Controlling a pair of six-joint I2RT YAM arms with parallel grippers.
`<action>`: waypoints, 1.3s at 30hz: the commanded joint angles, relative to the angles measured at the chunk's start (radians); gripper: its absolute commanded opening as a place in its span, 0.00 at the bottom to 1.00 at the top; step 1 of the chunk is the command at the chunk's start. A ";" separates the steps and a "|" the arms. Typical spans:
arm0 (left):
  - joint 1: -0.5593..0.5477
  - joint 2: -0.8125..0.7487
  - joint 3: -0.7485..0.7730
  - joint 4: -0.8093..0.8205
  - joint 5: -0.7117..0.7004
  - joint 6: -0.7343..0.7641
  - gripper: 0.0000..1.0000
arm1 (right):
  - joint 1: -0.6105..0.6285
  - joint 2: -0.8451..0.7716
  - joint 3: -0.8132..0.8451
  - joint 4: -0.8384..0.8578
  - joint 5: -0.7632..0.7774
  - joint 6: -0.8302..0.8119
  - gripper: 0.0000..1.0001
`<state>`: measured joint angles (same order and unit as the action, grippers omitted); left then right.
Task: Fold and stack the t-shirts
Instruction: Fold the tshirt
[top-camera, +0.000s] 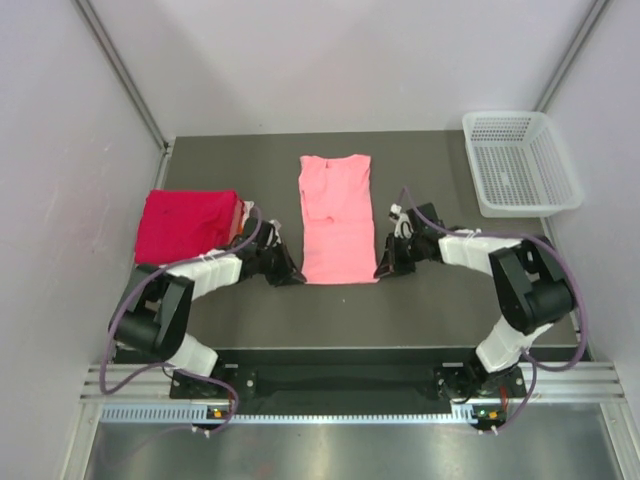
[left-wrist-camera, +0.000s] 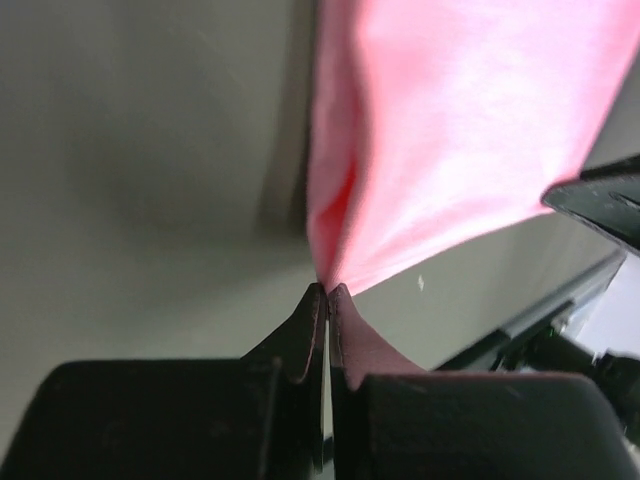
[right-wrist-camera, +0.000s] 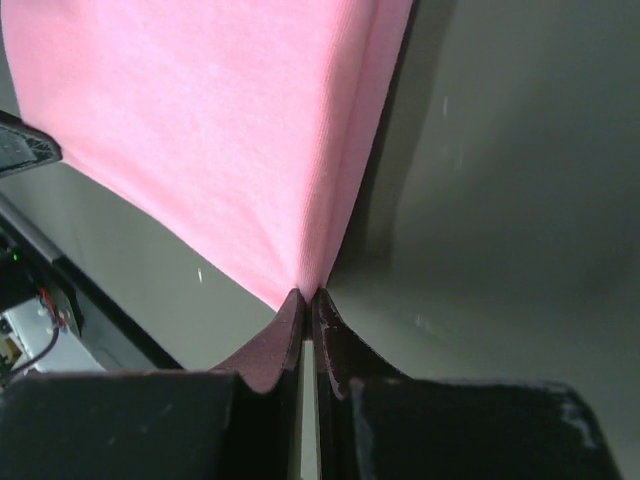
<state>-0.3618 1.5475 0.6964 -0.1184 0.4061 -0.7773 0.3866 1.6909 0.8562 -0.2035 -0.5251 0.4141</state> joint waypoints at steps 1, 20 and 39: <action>-0.063 -0.127 -0.032 -0.078 -0.026 0.003 0.00 | 0.012 -0.149 -0.089 0.004 -0.016 -0.014 0.00; -0.276 -0.592 0.007 -0.332 -0.084 -0.174 0.00 | 0.064 -0.783 -0.205 -0.306 0.078 0.072 0.00; -0.023 -0.133 0.380 -0.158 -0.023 -0.085 0.00 | -0.087 -0.147 0.342 -0.261 0.044 0.002 0.00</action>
<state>-0.4194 1.3533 0.9817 -0.3729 0.3347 -0.8783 0.3351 1.4528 1.1091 -0.4919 -0.4519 0.4355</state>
